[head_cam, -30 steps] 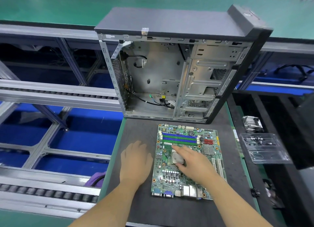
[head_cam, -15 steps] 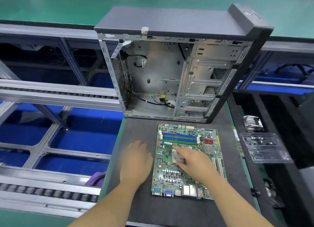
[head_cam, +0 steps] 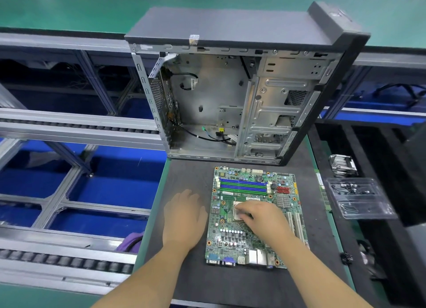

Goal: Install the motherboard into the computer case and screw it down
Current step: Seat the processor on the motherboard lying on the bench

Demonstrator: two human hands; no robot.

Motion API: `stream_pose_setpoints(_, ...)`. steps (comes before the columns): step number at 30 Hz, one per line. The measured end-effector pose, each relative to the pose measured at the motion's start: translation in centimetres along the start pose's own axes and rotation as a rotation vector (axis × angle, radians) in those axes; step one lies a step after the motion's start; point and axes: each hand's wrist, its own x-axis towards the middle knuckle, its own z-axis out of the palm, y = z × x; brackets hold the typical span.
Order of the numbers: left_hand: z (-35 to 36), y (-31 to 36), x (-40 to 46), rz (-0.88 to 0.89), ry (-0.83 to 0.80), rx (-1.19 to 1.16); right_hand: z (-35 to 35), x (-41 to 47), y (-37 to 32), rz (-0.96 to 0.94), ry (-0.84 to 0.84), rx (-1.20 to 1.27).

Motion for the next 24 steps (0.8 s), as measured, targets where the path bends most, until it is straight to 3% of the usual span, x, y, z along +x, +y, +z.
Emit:
stream_pose_setpoints(6, -0.2, 0.2, 0.0, -0.004, 0.007, -0.034, -0.1, 0.1, 0.2, 0.009, -0.017, 0.037)
stream_pose_setpoints(10, -1.2, 1.2, 1.0, -0.075, 0.084, -0.215, -0.5, -0.9, 0.4, 0.021, 0.255, 0.198)
stream_pose_setpoints(13, -2.3, 4.0, 2.1, 0.105, 0.112, -0.146, -1.4, -0.7, 1.1, 0.099, 0.280, 0.232)
stream_pose_setpoints(17, -3.4, 9.4, 3.2, 0.432, -0.215, -0.117, -1.9, -0.1, 1.8, 0.080, 0.188, 0.275)
stream_pose_setpoints(20, -3.3, 11.5, 3.8, 0.330, -0.468, -0.048, -1.6, -0.3, 2.0, 0.060, 0.142, 0.263)
stream_pose_setpoints(24, -3.5, 11.9, 4.3, 0.171, -0.573, -0.051, -1.1, -0.9, 2.6, 0.051, 0.098, 0.266)
